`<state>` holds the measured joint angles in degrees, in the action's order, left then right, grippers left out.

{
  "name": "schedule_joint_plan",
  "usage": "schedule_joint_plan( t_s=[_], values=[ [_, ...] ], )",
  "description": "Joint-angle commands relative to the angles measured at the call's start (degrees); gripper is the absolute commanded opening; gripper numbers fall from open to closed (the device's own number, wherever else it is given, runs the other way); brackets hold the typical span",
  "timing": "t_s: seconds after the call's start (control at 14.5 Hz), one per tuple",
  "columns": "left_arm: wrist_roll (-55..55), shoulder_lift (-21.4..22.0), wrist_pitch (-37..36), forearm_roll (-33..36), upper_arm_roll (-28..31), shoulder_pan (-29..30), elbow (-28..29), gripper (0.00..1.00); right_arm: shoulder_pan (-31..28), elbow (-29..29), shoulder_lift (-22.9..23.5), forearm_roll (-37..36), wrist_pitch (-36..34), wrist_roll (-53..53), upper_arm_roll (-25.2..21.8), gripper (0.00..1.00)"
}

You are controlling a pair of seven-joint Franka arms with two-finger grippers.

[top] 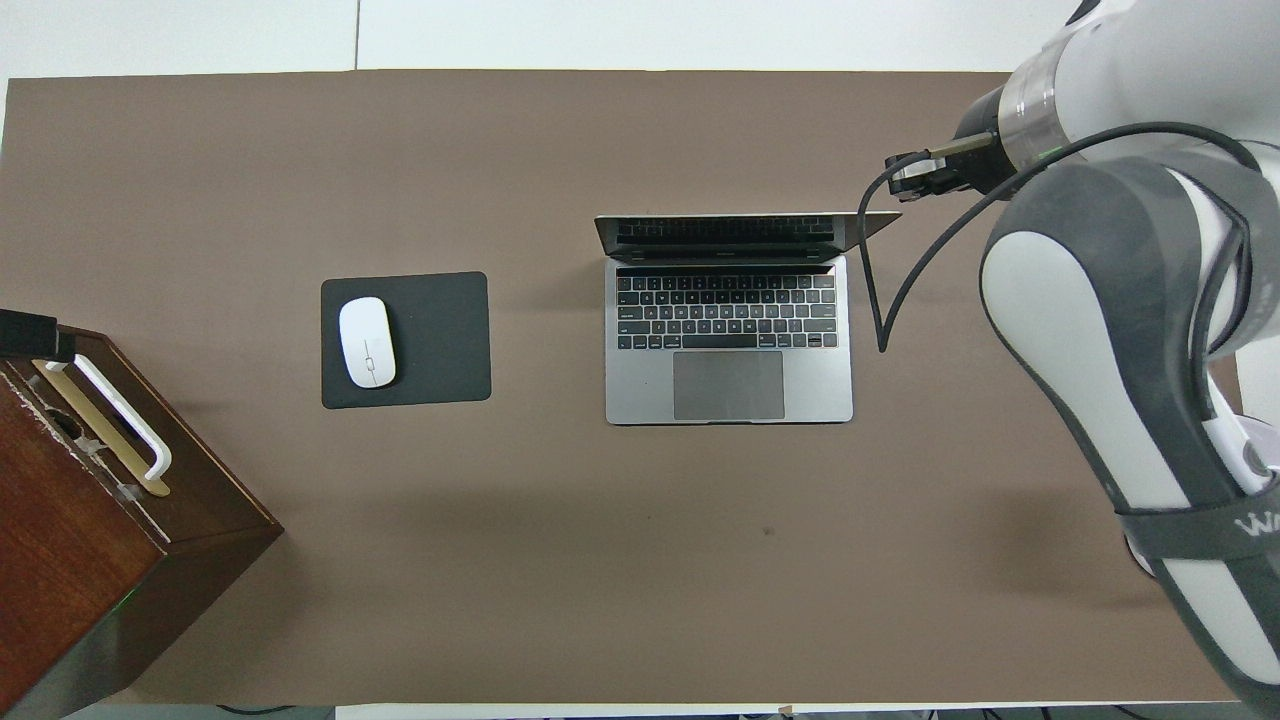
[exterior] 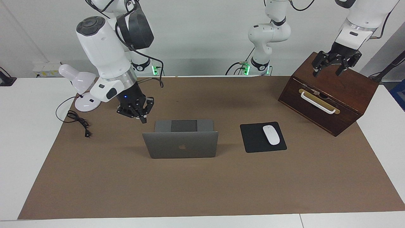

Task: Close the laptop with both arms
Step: 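Reach the right gripper toward the top edge of the laptop screen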

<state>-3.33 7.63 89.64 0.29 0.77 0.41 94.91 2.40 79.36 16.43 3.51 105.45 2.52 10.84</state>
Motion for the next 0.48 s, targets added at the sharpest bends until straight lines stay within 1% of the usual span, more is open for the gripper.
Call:
schedule_joint_plan(
  t_s=[0.0, 0.34, 0.41],
  values=[
    [0.4, 2.0, 0.4, 0.0, -0.1, -0.2, 1.9, 1.00, -0.3, -5.1, 3.3, -0.9, -2.2, -1.3, 0.4, 0.00],
    [0.6, 2.1, -0.3, 0.0, -0.1, -0.2, 2.0, 1.00, 0.2, -5.1, 4.8, -0.9, -1.1, -1.3, 0.3, 0.00],
    [1.3, 2.2, -0.5, 0.0, -0.2, -0.3, 2.0, 0.77, 0.1, -5.1, 4.8, -0.8, -1.1, -1.3, 0.3, 0.00]
  ],
)
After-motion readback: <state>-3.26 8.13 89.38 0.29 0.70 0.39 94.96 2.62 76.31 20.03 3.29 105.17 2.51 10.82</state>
